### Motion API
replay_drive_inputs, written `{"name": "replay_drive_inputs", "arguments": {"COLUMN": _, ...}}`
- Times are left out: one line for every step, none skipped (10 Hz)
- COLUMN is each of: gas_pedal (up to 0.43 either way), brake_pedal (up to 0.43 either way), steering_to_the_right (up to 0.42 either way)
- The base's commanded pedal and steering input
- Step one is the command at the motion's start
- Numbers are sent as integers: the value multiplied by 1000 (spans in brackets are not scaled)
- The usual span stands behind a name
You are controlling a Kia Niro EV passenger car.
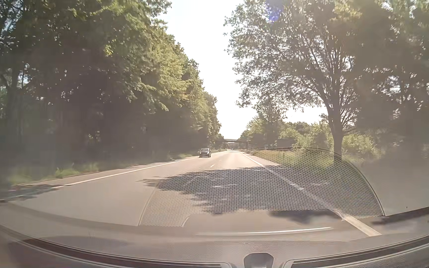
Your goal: Follow the waypoints while adhering to traffic rules and regulations
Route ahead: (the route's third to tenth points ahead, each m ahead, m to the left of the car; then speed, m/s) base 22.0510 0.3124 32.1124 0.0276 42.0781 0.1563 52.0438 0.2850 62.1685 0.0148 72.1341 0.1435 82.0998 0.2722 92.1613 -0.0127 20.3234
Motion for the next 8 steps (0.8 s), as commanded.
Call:
{"name": "replay_drive_inputs", "arguments": {"gas_pedal": 240, "brake_pedal": 6, "steering_to_the_right": 4}}
{"name": "replay_drive_inputs", "arguments": {"gas_pedal": 240, "brake_pedal": 6, "steering_to_the_right": 4}}
{"name": "replay_drive_inputs", "arguments": {"gas_pedal": 240, "brake_pedal": 6, "steering_to_the_right": 4}}
{"name": "replay_drive_inputs", "arguments": {"gas_pedal": 240, "brake_pedal": 6, "steering_to_the_right": 4}}
{"name": "replay_drive_inputs", "arguments": {"gas_pedal": 240, "brake_pedal": 6, "steering_to_the_right": 4}}
{"name": "replay_drive_inputs", "arguments": {"gas_pedal": 240, "brake_pedal": 6, "steering_to_the_right": 4}}
{"name": "replay_drive_inputs", "arguments": {"gas_pedal": 240, "brake_pedal": 6, "steering_to_the_right": 4}}
{"name": "replay_drive_inputs", "arguments": {"gas_pedal": 240, "brake_pedal": 6, "steering_to_the_right": 4}}
